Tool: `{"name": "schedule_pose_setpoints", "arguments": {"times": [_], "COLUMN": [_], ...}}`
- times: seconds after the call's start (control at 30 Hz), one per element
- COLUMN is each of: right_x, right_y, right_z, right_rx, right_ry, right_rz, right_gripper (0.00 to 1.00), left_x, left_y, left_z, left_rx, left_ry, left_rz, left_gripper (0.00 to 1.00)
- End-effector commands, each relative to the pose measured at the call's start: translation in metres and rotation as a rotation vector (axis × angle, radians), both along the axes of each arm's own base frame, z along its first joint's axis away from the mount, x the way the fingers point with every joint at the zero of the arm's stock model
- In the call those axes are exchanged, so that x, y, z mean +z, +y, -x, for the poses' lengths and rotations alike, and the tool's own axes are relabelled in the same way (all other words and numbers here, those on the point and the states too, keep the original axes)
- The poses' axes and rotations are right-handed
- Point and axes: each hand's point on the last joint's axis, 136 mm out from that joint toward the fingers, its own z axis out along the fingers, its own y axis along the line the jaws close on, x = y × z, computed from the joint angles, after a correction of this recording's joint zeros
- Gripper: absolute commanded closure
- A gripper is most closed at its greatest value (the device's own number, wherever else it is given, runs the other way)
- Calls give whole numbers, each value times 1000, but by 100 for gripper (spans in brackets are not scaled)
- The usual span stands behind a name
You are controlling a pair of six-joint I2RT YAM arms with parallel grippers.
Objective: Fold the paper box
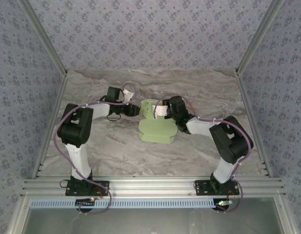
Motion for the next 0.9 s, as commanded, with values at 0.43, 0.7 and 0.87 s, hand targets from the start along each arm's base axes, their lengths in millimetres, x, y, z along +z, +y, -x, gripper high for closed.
{"name": "schedule_pose_setpoints", "arguments": {"times": [0.43,0.7,0.87], "right_x": [-5,1,7], "right_y": [5,9,9], "right_z": [-1,2,3], "right_rx": [29,55,63], "right_ry": [-6,-61,-89], "right_rz": [71,84,78], "right_gripper": [100,100,100], "left_x": [45,41,43], "left_y": [-23,-24,-25], "left_z": [24,31,35], "left_rx": [-159,-206,-231], "left_ry": [-152,-172,-229], "left_rz": [160,163,180], "left_gripper": [52,52,52]}}
